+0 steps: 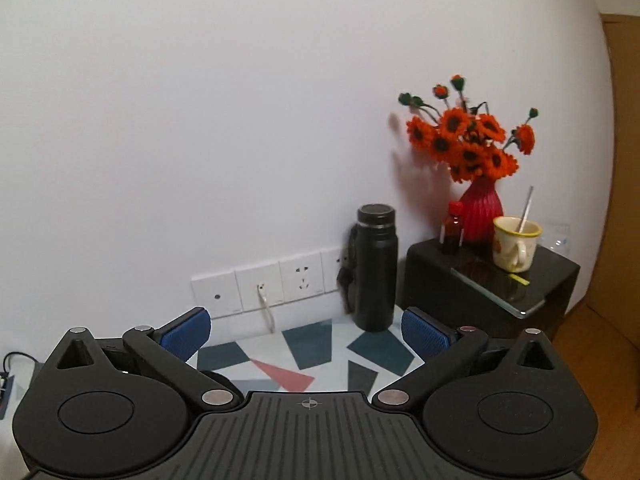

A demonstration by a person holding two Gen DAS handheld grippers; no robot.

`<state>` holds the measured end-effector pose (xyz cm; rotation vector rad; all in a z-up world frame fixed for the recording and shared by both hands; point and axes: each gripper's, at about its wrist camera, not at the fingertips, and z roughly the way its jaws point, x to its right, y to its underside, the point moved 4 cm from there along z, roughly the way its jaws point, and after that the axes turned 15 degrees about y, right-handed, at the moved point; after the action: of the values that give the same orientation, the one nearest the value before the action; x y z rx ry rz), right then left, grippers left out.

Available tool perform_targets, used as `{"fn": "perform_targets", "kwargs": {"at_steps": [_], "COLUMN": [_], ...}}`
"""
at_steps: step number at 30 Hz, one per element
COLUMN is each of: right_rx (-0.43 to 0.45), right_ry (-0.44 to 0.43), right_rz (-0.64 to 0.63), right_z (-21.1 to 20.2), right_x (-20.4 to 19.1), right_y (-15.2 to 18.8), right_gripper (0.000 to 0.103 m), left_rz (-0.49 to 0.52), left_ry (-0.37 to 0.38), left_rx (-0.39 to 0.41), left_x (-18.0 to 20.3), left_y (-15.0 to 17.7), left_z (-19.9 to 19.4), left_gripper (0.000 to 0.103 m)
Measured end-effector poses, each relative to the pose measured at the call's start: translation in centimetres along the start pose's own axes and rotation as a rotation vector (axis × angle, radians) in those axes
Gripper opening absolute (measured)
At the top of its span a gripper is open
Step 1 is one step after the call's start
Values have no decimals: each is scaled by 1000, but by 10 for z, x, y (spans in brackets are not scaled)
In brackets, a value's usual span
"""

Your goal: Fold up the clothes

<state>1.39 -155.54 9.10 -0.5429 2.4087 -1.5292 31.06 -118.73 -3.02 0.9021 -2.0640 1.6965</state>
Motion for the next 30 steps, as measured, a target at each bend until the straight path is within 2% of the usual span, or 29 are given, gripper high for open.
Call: {"fn": "perform_targets", "kwargs": {"at_steps": [4, 8, 11, 13, 17, 25, 30], "right_rx": [-54, -94, -183, -245, -347, -340, -373], "right_ry": [-8, -27, -59, -78, -79, -147, -174], "right_rz": [-28, -67, -38, -17, -84, -222, -299], "right_z": [29, 64, 93, 112, 149, 186, 199], "right_x": [-16, -28, -25, -22, -26, -51, -65], "right_y": [23, 55, 87, 110, 157, 189, 203], "right_gripper": [102, 102, 102, 102, 102, 102, 102], "left_rz": [8, 25, 22, 39, 78, 91, 231], "left_ry": [-19, -97, -148, -189, -270, -444, -530], "left_rx": [-52, -103, -154, -218, -324, -414, -497], "left_x": [4, 0, -5, -10, -17, -52, -50], "left_y": [4, 14, 26, 37, 55, 69, 85], "left_z": [23, 43, 61, 78, 109, 150, 168], "left_gripper": [103, 103, 103, 103, 103, 103, 103]}}
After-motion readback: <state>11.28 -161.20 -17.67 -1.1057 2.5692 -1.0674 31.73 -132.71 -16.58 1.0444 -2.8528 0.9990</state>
